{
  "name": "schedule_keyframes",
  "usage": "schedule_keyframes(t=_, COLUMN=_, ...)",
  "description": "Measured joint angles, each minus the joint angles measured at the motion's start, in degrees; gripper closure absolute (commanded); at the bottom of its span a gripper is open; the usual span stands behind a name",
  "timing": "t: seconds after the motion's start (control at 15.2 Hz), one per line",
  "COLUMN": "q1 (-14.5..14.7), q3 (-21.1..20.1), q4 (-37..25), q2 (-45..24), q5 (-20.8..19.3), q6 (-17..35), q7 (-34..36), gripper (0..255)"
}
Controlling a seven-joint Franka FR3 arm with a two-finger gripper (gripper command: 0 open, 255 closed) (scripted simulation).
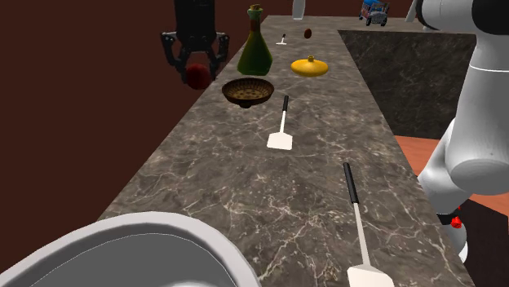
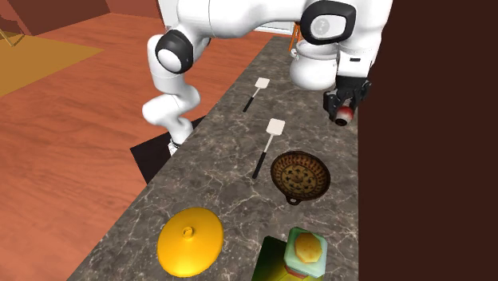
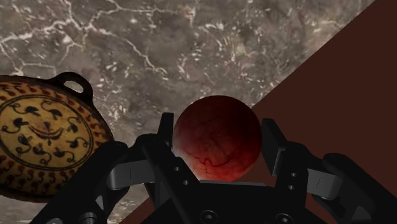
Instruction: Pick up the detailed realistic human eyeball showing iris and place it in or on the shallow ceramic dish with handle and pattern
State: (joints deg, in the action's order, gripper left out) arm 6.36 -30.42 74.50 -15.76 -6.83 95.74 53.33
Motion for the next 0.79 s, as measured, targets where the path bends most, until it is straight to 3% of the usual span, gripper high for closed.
schedule_keyframes(t=0.79, q1=-12.33, q3=5.45, q4=11.99, q2=10.23, q5=7.70, q6=2.66, q7=-16.79, gripper=255)
